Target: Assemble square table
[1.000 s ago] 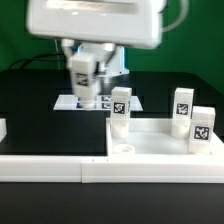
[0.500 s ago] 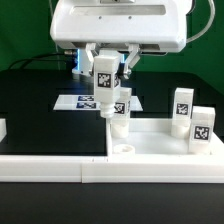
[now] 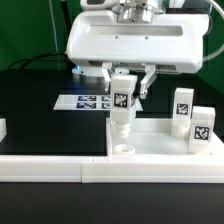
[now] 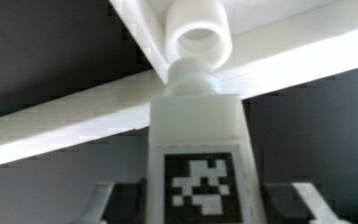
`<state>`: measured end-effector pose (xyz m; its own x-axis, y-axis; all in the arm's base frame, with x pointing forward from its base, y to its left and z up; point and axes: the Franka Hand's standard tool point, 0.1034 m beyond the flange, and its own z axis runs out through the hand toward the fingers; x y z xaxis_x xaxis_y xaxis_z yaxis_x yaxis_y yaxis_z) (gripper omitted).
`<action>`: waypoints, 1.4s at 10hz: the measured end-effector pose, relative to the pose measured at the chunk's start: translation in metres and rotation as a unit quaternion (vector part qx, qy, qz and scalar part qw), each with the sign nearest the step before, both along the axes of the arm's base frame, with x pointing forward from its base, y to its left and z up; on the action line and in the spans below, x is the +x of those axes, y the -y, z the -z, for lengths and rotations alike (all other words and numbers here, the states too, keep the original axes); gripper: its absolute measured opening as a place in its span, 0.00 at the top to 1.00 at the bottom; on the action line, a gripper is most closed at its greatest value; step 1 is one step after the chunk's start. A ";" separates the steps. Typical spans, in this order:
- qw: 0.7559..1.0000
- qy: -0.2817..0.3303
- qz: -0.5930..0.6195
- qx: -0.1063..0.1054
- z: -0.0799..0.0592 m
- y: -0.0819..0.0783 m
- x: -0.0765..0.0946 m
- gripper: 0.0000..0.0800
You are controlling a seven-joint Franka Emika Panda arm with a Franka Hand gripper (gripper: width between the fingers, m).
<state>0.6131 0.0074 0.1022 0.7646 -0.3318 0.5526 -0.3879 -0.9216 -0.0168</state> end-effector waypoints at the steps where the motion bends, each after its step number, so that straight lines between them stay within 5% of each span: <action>1: 1.000 -0.001 -0.003 -0.004 0.003 0.000 0.003 0.64; 14: 0.999 -0.012 -0.024 -0.022 0.019 0.000 0.002 0.64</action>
Offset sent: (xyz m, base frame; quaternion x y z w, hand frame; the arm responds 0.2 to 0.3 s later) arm 0.0110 -0.0010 -0.0027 -0.0018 -0.0016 0.0030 1.0000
